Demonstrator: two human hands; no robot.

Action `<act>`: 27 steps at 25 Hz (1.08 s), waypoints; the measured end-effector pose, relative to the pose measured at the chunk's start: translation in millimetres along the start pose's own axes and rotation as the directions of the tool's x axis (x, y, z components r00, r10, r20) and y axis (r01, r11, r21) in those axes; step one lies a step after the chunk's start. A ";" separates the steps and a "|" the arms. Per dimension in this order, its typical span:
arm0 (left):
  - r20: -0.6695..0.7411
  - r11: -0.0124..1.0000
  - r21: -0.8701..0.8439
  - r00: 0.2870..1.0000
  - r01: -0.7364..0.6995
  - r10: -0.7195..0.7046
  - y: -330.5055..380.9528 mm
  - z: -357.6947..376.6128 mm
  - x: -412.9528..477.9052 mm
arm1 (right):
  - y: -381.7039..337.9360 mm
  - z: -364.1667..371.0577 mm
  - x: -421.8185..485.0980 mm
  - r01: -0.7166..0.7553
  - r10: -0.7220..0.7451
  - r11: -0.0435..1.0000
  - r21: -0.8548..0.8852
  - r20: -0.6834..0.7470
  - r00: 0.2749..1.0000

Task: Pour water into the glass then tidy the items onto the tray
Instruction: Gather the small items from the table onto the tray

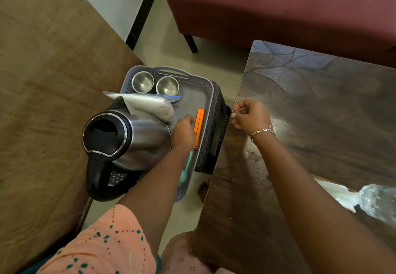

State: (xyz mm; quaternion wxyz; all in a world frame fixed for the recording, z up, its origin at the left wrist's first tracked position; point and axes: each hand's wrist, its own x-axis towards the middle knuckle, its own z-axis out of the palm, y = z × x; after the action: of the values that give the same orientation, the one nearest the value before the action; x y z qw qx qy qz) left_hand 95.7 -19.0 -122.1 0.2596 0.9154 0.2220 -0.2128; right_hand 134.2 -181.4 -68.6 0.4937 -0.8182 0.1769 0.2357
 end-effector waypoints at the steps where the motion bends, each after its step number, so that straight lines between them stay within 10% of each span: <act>1: -0.035 0.999 0.039 0.999 -0.013 0.015 2.5 -0.6 -6.5 | 3.1 -3.1 -1.1 0.036 -0.039 0.996 -0.082 -0.029 0.999; 9: -0.210 0.876 0.368 0.889 -0.313 0.406 80.9 24.3 -82.8 | 49.6 -65.4 -37.9 0.175 -0.321 0.721 -0.671 -0.099 0.942; 27: 0.153 0.555 0.259 0.601 -0.791 0.785 356.0 208.4 -262.0 | 255.3 -371.1 -130.3 -0.077 -0.199 0.844 -0.531 -0.442 0.875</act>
State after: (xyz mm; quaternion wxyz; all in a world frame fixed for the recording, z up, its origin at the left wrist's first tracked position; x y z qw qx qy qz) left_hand 10.1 -488.2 -15.6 0.1871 0.9436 -0.2481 -0.1141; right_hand -28.5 -619.6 -31.5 0.1950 -0.9601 0.1944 0.0484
